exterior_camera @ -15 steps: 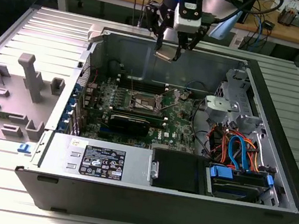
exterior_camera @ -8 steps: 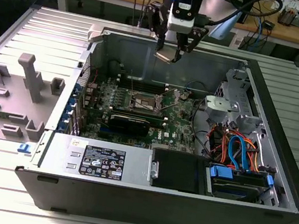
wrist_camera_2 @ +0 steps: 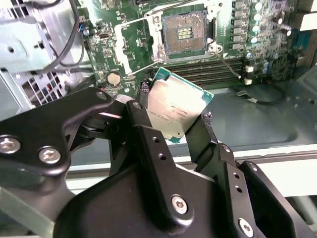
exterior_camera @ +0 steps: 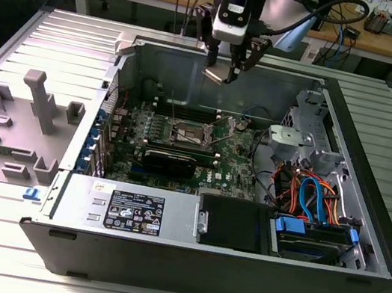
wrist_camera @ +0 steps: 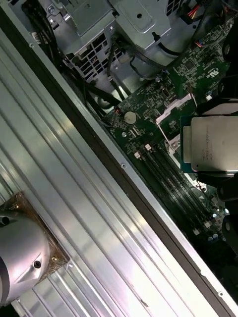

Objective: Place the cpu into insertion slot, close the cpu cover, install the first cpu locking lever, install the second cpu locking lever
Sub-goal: 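Place the cpu into insertion slot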

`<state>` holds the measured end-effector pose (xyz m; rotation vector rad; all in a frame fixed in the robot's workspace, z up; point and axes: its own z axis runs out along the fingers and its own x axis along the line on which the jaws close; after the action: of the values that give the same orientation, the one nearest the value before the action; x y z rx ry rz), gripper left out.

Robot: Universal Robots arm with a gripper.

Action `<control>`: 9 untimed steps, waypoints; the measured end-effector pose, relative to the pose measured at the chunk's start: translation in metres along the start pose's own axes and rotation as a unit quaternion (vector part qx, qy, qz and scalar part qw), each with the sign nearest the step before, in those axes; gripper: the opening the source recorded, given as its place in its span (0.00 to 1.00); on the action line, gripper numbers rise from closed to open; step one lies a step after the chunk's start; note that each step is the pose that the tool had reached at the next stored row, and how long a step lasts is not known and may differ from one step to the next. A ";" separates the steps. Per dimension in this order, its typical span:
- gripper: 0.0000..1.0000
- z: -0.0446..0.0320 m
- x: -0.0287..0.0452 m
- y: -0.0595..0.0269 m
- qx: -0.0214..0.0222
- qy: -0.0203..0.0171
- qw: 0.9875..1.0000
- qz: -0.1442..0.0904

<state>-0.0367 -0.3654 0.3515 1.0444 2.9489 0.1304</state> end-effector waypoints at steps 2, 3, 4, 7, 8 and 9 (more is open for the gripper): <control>0.54 0.0008 0.0000 -0.0001 0.000 -0.001 1.000 0.016; 0.54 0.0010 0.0000 -0.0001 0.000 -0.002 1.000 0.025; 0.54 0.0010 -0.0001 -0.0001 0.000 -0.002 1.000 0.029; 0.54 0.0011 0.0000 -0.0001 -0.001 -0.002 1.000 0.029; 0.54 0.0011 0.0000 -0.0001 -0.001 -0.002 1.000 0.030; 0.54 0.0011 0.0000 -0.0001 -0.001 -0.002 1.000 0.030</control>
<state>-0.0367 -0.3654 0.3504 1.1307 2.9143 0.1297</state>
